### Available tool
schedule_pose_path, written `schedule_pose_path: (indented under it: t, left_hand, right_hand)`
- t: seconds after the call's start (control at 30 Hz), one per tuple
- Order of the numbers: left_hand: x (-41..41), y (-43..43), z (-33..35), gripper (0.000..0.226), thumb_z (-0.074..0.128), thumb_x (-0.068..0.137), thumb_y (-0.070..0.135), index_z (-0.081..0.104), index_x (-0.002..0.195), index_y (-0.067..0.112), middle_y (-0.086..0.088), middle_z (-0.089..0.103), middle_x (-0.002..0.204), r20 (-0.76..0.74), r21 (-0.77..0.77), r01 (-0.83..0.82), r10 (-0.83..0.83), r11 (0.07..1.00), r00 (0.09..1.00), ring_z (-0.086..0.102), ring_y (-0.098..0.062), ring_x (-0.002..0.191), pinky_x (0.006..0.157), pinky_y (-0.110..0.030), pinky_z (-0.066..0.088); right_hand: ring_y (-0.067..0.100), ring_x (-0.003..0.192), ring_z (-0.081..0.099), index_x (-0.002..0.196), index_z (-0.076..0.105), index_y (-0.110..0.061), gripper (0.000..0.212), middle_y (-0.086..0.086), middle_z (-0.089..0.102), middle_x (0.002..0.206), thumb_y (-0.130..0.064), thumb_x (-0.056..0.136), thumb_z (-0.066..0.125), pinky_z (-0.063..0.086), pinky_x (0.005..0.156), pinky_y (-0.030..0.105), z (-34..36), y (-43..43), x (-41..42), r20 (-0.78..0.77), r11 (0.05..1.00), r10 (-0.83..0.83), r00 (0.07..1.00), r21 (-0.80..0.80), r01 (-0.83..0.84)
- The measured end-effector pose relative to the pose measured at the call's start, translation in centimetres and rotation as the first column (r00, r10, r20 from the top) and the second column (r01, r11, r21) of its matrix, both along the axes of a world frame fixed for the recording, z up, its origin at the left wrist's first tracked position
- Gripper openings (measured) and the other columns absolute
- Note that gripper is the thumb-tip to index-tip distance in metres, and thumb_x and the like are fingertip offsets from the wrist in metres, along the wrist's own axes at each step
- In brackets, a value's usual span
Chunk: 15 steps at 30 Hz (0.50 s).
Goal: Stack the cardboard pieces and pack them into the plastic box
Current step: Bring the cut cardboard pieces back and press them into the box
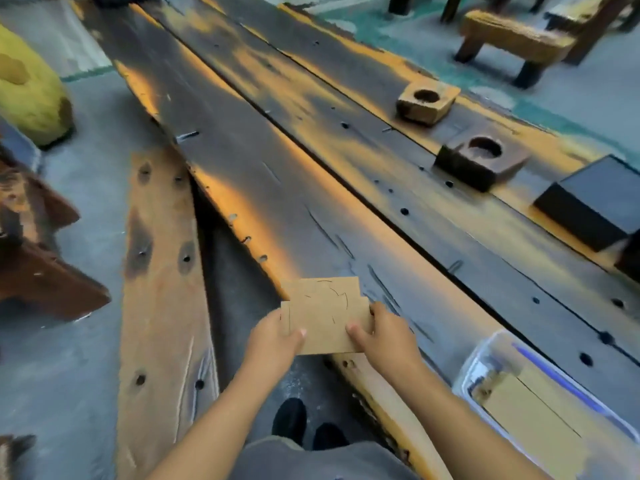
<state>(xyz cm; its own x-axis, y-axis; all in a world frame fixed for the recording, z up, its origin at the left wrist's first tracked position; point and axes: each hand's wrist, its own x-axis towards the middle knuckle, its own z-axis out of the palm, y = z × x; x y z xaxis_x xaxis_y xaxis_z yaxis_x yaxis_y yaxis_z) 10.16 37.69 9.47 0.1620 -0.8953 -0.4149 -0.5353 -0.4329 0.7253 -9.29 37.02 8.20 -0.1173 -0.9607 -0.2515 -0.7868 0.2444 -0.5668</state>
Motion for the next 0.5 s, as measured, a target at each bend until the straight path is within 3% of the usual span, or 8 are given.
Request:
schedule_pose_path:
  t: [0.13, 0.27, 0.4, 0.5]
  left_hand:
    - [-2.3, -3.1, -1.0, 0.043, 0.07, 0.083, 0.024, 0.056, 0.124, 0.02, 0.004, 0.065, 0.116, -0.065, 0.062, 0.166, -0.162, 0.984, 0.985, 0.062, -0.016, 0.102, 0.077, -0.027, 0.048]
    - [-4.5, -5.1, -1.4, 0.037, 0.071, 0.083, 0.025, 0.055, 0.116, 0.021, 0.003, 0.065, 0.112, -0.047, 0.054, 0.345, -0.342, 0.937, 0.938, 0.065, -0.017, 0.096, 0.072, -0.03, 0.053]
    - [-7.6, -5.5, -1.5, 0.033, 0.07, 0.083, 0.026, 0.049, 0.109, 0.025, 0.005, 0.063, 0.105, -0.052, 0.054, 0.509, -0.507, 0.859, 0.861, 0.066, -0.02, 0.091, 0.073, -0.039, 0.058]
    - [-10.6, -5.1, -1.3, 0.034, 0.069, 0.084, 0.027, 0.047, 0.11, 0.024, 0.006, 0.061, 0.107, -0.066, 0.069, 0.617, -0.613, 0.784, 0.787, 0.065, -0.02, 0.093, 0.077, -0.038, 0.057]
  right_hand:
    - [0.022, 0.095, 0.063, 0.117, 0.054, -0.016, 0.042, 0.003, 0.067, 0.107, -0.044, 0.086, 0.06, 0.045, 0.069, 0.033, -0.4, 1.3, -2.3, 0.001, 0.967, -0.25, 0.968, 0.053, 0.25]
    - [0.027, 0.105, 0.063, 0.123, 0.053, -0.014, 0.046, 0.008, 0.067, 0.116, -0.043, 0.088, 0.059, 0.049, 0.081, 0.037, -0.5, 3.4, -3.2, -0.003, 0.907, -0.414, 0.91, 0.088, 0.412]
    - [0.028, 0.1, 0.063, 0.114, 0.055, -0.016, 0.038, 0.007, 0.068, 0.111, -0.042, 0.087, 0.062, 0.047, 0.074, 0.035, -0.3, 5.8, -4.5, -0.011, 0.806, -0.586, 0.81, 0.092, 0.584]
    - [0.025, 0.093, 0.063, 0.106, 0.056, -0.016, 0.033, 0.005, 0.068, 0.103, -0.04, 0.085, 0.065, 0.049, 0.072, 0.036, 0.0, 8.1, -6.3, -0.01, 0.73, -0.681, 0.733, 0.083, 0.679]
